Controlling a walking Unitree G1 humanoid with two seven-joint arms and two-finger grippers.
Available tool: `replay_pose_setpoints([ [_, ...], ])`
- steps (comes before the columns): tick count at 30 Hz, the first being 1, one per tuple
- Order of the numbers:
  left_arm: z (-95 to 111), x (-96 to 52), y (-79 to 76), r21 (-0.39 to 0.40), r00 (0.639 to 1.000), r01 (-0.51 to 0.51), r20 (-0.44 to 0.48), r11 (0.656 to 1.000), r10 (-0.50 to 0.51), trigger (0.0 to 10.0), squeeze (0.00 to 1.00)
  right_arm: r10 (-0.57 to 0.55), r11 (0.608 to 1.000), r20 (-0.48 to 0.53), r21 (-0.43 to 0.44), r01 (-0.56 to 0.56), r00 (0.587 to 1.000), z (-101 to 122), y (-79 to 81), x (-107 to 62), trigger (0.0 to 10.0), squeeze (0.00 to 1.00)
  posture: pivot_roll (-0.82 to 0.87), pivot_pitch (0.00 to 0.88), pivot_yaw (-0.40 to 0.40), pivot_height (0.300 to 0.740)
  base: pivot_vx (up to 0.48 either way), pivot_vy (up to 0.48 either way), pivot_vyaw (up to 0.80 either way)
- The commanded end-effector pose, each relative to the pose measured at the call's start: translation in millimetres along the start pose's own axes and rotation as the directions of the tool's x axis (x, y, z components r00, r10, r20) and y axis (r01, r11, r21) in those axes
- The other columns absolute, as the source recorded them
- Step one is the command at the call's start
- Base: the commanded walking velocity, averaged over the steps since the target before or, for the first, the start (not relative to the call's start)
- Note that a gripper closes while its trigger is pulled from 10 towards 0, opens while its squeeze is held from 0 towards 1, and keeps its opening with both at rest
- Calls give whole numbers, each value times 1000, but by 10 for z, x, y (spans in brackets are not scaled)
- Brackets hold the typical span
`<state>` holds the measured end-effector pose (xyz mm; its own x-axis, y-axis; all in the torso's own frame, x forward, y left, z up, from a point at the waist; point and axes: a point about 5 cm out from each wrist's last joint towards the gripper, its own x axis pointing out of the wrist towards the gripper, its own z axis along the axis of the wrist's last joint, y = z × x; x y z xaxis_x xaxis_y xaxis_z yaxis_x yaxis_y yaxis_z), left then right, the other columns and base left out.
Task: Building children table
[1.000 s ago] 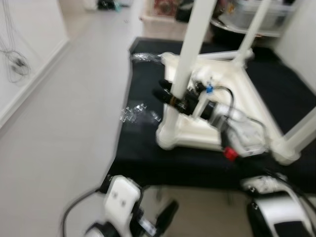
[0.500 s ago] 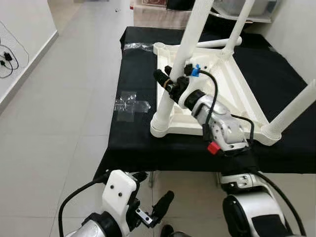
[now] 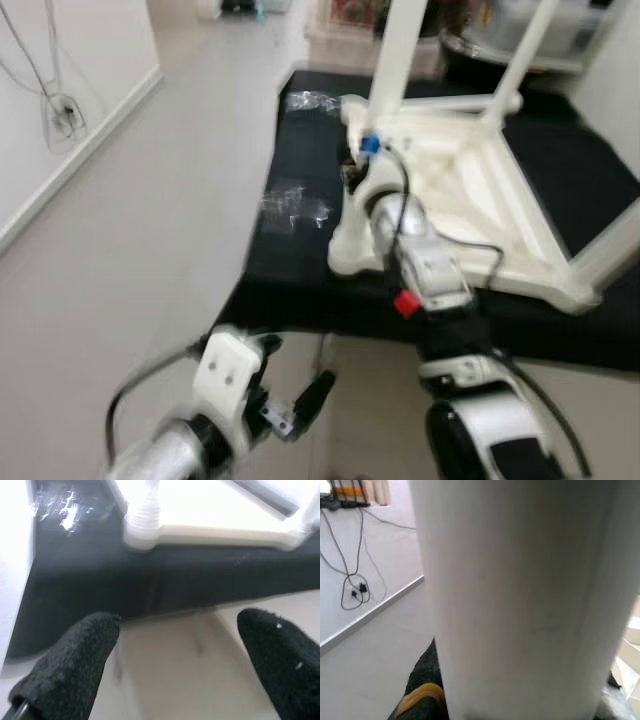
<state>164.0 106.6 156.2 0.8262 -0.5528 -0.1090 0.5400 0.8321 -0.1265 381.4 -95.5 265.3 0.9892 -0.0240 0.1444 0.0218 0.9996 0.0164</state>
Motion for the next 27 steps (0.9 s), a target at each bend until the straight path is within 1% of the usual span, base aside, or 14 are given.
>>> replay_pose_setpoints([
  [1, 48, 21, -5, 23, 1000, 16, 20, 1000, -16, 10000, 0, -56, 998, -177, 11, 59, 983, -408, -2, -49, 10000, 0, 139, 164, -107, 740, 0, 0, 0],
  [4, 53, 31, 24, 30, 1000, 1, 25, 1000, -1, 10000, 0, -219, 975, -200, 4, 224, 955, -467, -27, -59, 10000, 0, 142, 167, -109, 740, 0, 0, 0],
  [5, 53, 31, 24, 30, 1000, 1, 25, 1000, -1, 10000, 0, -219, 975, -200, 4, 224, 955, -467, -27, -59, 10000, 0, 142, 167, -109, 740, 0, 0, 0],
  [7, 56, 33, 36, 32, 1000, -2, 26, 999, 1, 10000, 0, -327, 943, -197, -9, 332, 924, -489, -71, -73, 10000, 0, 142, 167, -109, 740, 0, 0, 0],
  [10, 56, 32, 45, 37, 1000, -4, 25, 999, 4, 10000, 0, -374, 924, -209, -5, 381, 904, -508, -84, -82, 10000, 0, 142, 167, -109, 740, 0, 0, 0],
  [12, 54, 35, 52, 38, 1000, -6, 25, 999, 5, 10000, 0, -479, 874, -205, -22, 486, 853, -505, -106, -102, 10000, 0, 148, 171, -111, 740, 0, 0, 0],
  [13, 54, 35, 52, 38, 1000, -6, 25, 999, 5, 10000, 0, -479, 874, -205, -22, 486, 853, -505, -106, -102, 10000, 0, 148, 171, -111, 740, 0, 0, 0],
  [15, 53, 40, 53, 40, 1000, -3, 26, 999, 2, 10000, 0, -552, 830, -183, -32, 557, 813, -474, -102, -117, 10000, 0, 149, 175, -112, 740, 0, 0, 0],
  [16, 53, 40, 53, 40, 1000, -3, 26, 999, 2, 10000, 0, -552, 830, -183, -32, 557, 813, -474, -102, -117, 10000, 0, 149, 175, -112, 740, 0, 0, 0],
  [19, 57, 44, 59, 42, 1000, -4, 28, 999, 3, 10000, 0, -667, 744, -154, -68, 665, 729, -455, -11, -199, 10000, 0, 152, 180, -111, 740, 0, 0, 0],
  [20, 59, 46, 61, 42, 1000, -3, 28, 999, 2, 10000, 0, -684, 728, -153, -77, 682, 713, -459, 31, -225, 10000, 0, 153, 180, -111, 740, 0, 0, 0],
  [21, 59, 46, 61, 42, 1000, -3, 28, 999, 2, 10000, 0, -684, 728, -153, -77, 682, 713, -459, 31, -225, 10000, 0, 153, 180, -111, 740, 0, 0, 0],
  [25, 62, 56, 64, 43, 1000, -1, 28, 999, 0, 10000, 0, -693, 717, -178, -80, 692, 698, -499, 220, -260, 10000, 0, 155, 183, -109, 740, 0, 0, 0],
  [27, 61, 62, 57, 42, 1000, 0, 29, 999, -1, 10000, 0, -697, 710, -218, -71, 701, 683, -531, 258, -264, 10000, 0, 159, 185, -113, 740, 0, 0, 0],
])
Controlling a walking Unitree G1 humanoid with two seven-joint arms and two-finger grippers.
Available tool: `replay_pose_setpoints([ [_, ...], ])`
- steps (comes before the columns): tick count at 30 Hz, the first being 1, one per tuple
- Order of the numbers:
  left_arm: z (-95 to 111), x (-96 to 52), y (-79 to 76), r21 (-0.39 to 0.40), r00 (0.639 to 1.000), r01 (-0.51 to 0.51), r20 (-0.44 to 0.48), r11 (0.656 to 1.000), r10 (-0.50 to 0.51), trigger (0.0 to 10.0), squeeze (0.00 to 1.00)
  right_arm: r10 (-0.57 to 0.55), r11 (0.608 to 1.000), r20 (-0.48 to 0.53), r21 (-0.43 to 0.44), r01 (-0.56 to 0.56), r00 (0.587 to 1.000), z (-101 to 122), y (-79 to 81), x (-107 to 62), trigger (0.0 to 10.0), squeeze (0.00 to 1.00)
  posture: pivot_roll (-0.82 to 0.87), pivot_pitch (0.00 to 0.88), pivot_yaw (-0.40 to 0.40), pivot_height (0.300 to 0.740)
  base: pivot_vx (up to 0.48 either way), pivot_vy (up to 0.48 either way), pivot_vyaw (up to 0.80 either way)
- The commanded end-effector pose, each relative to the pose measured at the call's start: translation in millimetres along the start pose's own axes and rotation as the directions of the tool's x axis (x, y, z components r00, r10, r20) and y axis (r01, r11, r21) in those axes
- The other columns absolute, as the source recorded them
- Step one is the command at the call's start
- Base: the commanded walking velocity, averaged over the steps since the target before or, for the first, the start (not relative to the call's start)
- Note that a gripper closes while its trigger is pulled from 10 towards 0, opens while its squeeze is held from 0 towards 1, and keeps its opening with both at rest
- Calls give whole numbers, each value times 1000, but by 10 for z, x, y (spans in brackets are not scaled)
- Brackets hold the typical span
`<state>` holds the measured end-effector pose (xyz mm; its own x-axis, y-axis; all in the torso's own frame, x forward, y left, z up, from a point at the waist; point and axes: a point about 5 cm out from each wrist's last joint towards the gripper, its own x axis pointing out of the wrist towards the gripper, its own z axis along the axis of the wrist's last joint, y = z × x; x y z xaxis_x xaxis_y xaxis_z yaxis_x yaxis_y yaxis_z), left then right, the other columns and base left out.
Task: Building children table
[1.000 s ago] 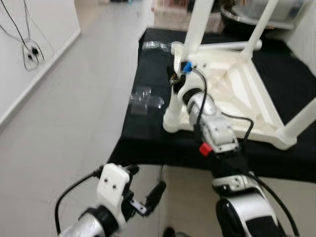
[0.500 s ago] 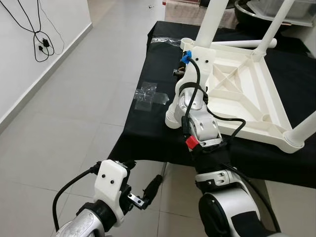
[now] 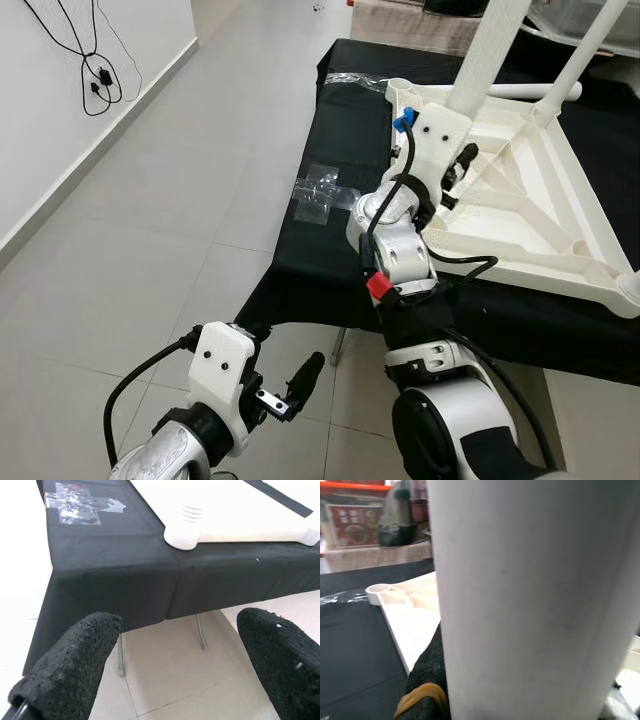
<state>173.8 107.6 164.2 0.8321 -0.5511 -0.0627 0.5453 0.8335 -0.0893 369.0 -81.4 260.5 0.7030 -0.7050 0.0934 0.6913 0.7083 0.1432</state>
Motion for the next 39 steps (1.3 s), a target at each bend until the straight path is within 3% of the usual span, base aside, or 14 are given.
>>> replay_pose_setpoints([
  [1, -35, -6, 3, 5, 1000, 1, -18, 1000, -1, 10000, 0, -48, 995, -226, -101, 26, 973, -507, -14, -184, 10000, 0, 159, 185, -113, 740, 0, 0, 0],
  [4, -39, 0, -6, 3, 1000, 2, -17, 1000, -2, 10000, 0, -72, 995, -306, -88, 47, 949, -558, -11, -158, 10000, 0, 160, 180, -113, 740, 0, 0, 0],
  [9, -44, 3, -10, 5, 1000, 5, -19, 1000, -5, 10000, 0, -106, 993, -341, -92, 79, 934, -584, -35, -109, 10000, 0, 160, 179, -114, 740, 0, 0, 0],
  [10, -48, 5, -11, 4, 1000, 6, -18, 1000, -5, 10000, 0, -136, 991, -417, -75, 115, 899, -650, -80, -63, 10000, 0, 160, 179, -114, 740, 0, 0, 0],
  [15, -50, 8, -10, 8, 1000, 7, -18, 1000, -7, 10000, 0, -155, 988, -391, -84, 133, 907, -641, -115, -8, 10000, 0, 160, 179, -115, 740, 0, 0, 0],
  [19, -51, 12, -4, 11, 1000, 15, -20, 1000, -15, 10000, 0, -153, 987, -462, -39, 153, 873, -734, -135, -52, 10000, 0, 161, 179, -112, 740, 0, 0, 0],
  [22, -49, 15, 0, 13, 1000, 14, -19, 1000, -14, 10000, 0, -140, 990, -462, -50, 131, 876, -786, -131, -82, 10000, 0, 161, 180, -111, 740, 0, 0, 0],
  [25, -50, 16, 4, 14, 1000, 13, -19, 1000, -13, 10000, 0, -76, 997, -425, -29, 71, 902, -754, -78, -94, 10000, 0, 163, 180, -112, 740, 0, 0, 0],
  [28, -50, 26, 15, 14, 1000, 8, -17, 1000, -8, 10000, 0, 60, 997, -265, 58, -46, 962, -439, 70, -68, 10000, 0, 159, 188, -108, 740, 0, 0, 0],
  [34, -51, 44, 29, 13, 1000, 4, -14, 1000, -4, 10000, 0, 105, 989, -146, 123, -87, 984, -139, 107, -15, 10000, 0, 154, 182, -109, 740, 0, 0, 0],
  [36, -49, 69, 42, -5, 1000, -2, -8, 1000, 1, 10000, 0, 153, 970, -65, 201, -137, 986, 154, 111, 12, 10000, 0, 144, 175, -105, 740, 0, 0, 0],
  [39, -50, 74, 45, -9, 1000, -2, -7, 1000, 2, 10000, 0, 160, 967, -55, 212, -145, 986, 192, 109, 11, 10000, 0, 144, 175, -105, 740, 0, 0, 0],
])
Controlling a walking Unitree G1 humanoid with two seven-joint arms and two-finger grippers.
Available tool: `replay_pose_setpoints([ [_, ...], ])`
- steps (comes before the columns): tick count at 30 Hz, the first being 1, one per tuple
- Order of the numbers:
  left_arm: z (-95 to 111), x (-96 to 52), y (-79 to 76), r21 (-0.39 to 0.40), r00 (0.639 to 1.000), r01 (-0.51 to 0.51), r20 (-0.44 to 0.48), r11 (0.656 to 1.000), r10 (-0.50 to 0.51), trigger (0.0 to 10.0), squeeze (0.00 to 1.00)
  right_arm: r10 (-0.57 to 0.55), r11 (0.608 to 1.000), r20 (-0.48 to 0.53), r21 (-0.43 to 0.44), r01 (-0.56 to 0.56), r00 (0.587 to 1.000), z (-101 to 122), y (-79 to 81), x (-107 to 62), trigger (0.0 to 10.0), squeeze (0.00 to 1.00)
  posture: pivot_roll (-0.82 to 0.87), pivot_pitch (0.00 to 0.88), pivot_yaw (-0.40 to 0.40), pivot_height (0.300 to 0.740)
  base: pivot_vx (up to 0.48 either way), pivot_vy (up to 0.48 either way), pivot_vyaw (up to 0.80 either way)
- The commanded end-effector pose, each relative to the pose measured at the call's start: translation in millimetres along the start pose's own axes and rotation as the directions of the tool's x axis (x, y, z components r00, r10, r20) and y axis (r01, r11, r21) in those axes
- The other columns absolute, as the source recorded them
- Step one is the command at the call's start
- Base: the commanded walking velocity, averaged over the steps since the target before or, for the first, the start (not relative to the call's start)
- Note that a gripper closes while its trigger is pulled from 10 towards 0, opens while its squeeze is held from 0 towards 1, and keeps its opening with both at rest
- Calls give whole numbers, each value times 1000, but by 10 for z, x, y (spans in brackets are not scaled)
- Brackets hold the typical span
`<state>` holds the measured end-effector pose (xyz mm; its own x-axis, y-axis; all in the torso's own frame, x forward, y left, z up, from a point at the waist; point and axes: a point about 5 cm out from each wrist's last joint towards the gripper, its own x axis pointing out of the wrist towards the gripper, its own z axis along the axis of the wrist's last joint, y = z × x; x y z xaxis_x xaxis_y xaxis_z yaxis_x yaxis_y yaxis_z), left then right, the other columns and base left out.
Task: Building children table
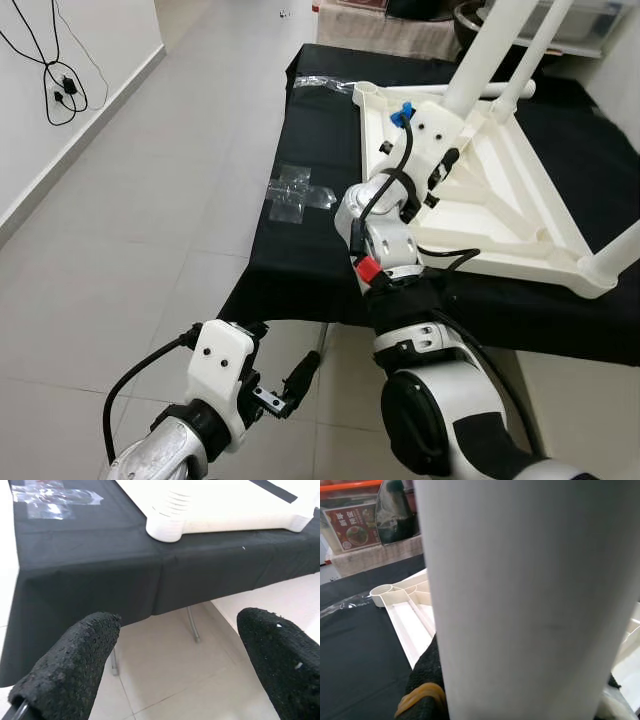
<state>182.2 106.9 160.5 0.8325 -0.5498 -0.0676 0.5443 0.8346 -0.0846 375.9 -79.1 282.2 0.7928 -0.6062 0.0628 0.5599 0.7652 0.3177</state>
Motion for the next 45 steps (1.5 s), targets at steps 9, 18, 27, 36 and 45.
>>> replay_pose_setpoints([
  [9, 156, 187, 235, 78, 991, -123, 68, 989, 118, 10000, 1000, 315, 929, 10, 201, -311, 949, 232, 48, -132, 10000, 0, 134, 154, -106, 740, 0, 0, 0],
  [18, 272, 481, 521, 287, 978, -205, 91, 936, 186, 10000, 0, 497, 839, -50, 281, -465, 866, 110, 8, -222, 10000, 0, 133, 125, -105, 740, 0, 0, 0],
  [27, 171, 1016, 644, 374, 985, -169, 33, 912, 169, 10000, 0, 596, 777, -91, 316, -545, 798, -17, -23, -307, 10000, 0, 116, 113, -101, 740, 0, 0, 0],
  [36, 206, 1347, 486, 406, 998, -62, 39, 912, 51, 10000, 0, 664, 729, -128, 331, -599, 737, -110, -51, -378, 10000, 0, 104, 101, -100, 740, 0, 0, 0],
  [45, 234, 1478, 449, 445, 997, -56, 75, 894, 25, 10000, 0, 681, 718, -158, 338, -609, 715, -189, -68, -437, 10000, 0, 101, 84, -100, 740, 0, 0, 0],
])
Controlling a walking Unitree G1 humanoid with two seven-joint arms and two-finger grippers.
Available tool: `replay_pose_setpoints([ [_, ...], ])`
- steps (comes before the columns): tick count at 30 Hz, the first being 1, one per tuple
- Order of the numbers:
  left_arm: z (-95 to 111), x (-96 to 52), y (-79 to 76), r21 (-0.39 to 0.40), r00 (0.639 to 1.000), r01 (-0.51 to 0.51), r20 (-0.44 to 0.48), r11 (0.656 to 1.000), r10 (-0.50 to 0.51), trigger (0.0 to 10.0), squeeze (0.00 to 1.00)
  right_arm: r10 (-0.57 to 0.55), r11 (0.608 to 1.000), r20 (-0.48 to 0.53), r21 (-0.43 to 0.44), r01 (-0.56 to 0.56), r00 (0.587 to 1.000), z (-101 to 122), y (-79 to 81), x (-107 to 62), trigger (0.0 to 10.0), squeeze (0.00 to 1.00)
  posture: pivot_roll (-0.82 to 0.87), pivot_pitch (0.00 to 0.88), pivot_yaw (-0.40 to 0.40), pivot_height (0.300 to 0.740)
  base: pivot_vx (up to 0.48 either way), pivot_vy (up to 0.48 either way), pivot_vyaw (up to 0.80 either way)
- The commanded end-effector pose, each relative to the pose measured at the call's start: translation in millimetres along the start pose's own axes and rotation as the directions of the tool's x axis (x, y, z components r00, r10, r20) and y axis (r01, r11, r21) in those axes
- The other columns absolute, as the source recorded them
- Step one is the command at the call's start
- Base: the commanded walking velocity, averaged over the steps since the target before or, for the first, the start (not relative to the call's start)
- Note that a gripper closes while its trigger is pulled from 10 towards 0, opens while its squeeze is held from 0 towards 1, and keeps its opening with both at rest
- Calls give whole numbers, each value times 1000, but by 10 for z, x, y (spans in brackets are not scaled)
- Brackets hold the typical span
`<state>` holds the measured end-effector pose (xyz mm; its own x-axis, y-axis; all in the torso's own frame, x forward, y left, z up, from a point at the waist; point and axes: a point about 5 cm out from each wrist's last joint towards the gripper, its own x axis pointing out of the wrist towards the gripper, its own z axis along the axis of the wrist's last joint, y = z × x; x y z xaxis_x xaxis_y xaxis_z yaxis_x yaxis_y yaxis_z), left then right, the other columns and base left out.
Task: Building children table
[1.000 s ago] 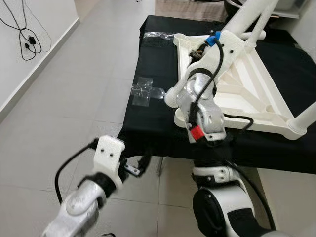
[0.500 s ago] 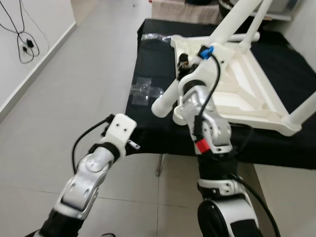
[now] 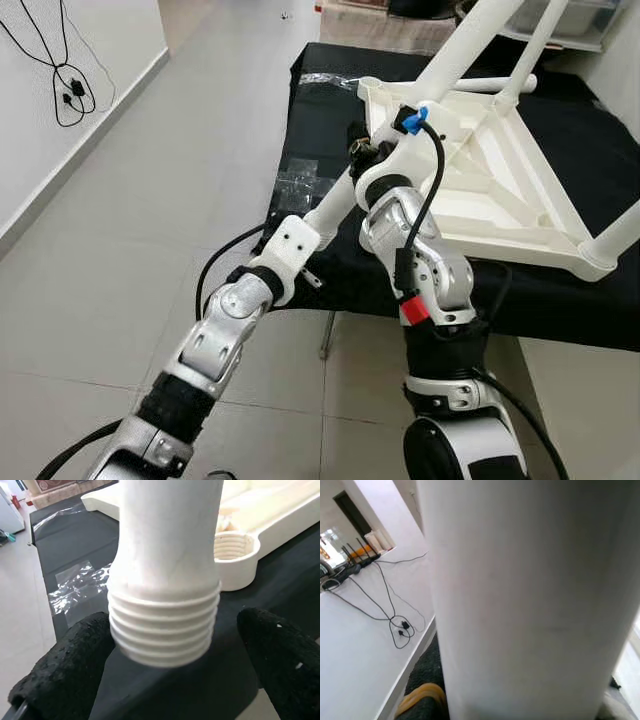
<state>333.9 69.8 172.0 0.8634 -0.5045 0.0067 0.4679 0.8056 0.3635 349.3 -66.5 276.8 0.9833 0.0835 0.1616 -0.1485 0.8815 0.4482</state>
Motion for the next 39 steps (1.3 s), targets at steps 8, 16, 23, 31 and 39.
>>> replay_pose_setpoints([
  [8, -46, 69, -1, 24, 1000, 13, 2, 1000, -13, 10000, 0, 49, 996, -85, 81, -42, 995, -234, 83, -162, 10000, 0, 93, 73, -90, 740, 0, 0, 0],
  [16, -25, 141, -9, 27, 1000, 15, 21, 1000, -16, 10000, 0, 99, 992, -120, 86, -89, 988, -281, 141, -216, 10000, 0, 91, 76, -89, 740, 0, 0, 0],
  [23, 21, 181, -35, 25, 999, 24, 46, 999, -25, 10000, 0, 103, 992, -149, 84, -91, 983, -342, 129, -239, 10000, 0, 95, 77, -90, 740, 0, 0, 0],
  [31, 7, 186, -52, 27, 998, 33, 49, 999, -34, 0, 0, 100, 993, -161, 84, -87, 982, -362, 126, -244, 10000, 0, 93, 72, -87, 740, 0, 0, 0],
  [39, -43, 147, -113, 40, 998, 45, 40, 998, -47, 0, 0, 99, 995, -145, 19, -98, 984, -356, 95, -230, 10000, 0, 95, 70, -86, 740, 0, 0, 0],
])
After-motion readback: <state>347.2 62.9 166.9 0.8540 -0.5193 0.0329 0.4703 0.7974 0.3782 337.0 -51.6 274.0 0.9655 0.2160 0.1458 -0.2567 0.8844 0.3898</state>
